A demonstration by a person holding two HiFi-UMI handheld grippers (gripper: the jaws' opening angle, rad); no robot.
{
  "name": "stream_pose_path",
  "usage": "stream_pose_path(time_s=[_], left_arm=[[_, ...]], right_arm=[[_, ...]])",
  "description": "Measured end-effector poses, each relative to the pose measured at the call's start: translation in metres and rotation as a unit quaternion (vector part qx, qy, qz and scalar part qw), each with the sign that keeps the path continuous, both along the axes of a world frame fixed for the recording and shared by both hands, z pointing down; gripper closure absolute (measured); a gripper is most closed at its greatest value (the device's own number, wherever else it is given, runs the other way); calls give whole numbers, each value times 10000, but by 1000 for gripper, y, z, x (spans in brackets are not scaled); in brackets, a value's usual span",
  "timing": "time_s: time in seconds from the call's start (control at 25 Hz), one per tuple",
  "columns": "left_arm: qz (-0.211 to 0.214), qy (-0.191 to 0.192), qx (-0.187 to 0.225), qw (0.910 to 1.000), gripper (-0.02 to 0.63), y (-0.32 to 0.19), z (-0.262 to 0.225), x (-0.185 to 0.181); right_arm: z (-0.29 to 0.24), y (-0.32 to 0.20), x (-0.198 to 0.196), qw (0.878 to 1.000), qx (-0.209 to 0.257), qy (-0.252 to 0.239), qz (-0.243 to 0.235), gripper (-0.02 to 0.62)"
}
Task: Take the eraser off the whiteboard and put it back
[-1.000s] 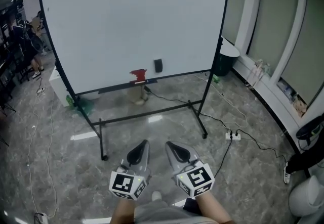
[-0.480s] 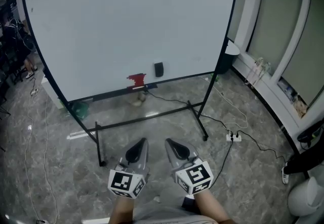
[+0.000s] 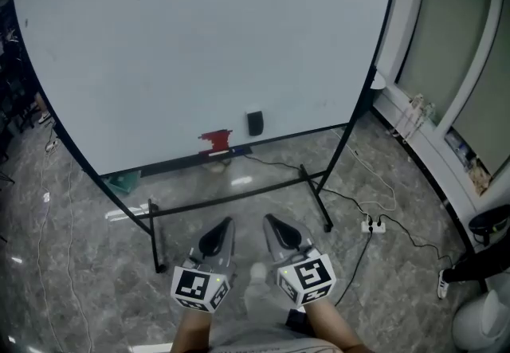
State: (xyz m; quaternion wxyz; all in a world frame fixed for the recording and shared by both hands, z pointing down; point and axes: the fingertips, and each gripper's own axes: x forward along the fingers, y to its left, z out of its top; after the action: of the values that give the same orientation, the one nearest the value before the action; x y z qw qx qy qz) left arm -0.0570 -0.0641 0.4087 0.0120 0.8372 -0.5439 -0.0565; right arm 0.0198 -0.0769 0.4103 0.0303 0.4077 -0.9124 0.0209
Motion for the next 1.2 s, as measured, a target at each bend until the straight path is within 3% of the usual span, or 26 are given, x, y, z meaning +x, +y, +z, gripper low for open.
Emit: stream_pose_path(time_s=[0.32,0.52,0.68,0.84,1.2], left_arm=[[-86,64,-29,9999,607,-84,-4,-12],[-157,77,-29,9998,607,-134,-2,-20],[-246,90,-64,9996,607,-170,-2,-25],[-339,74,-133,9993,607,-199,2,-34],[-349,19,-353,9988,607,-239,13,-47]], right_arm=[[-1,-94,-7,9999,-2,143,83,592],[0,-166,-23,9983,226,538,-49,579],[11,-219,-34,9965,199,800,-140,519],[33,-262,-37,9970,-79,757,121,473],[72,-325,-54,9939,-438,783,644,281]])
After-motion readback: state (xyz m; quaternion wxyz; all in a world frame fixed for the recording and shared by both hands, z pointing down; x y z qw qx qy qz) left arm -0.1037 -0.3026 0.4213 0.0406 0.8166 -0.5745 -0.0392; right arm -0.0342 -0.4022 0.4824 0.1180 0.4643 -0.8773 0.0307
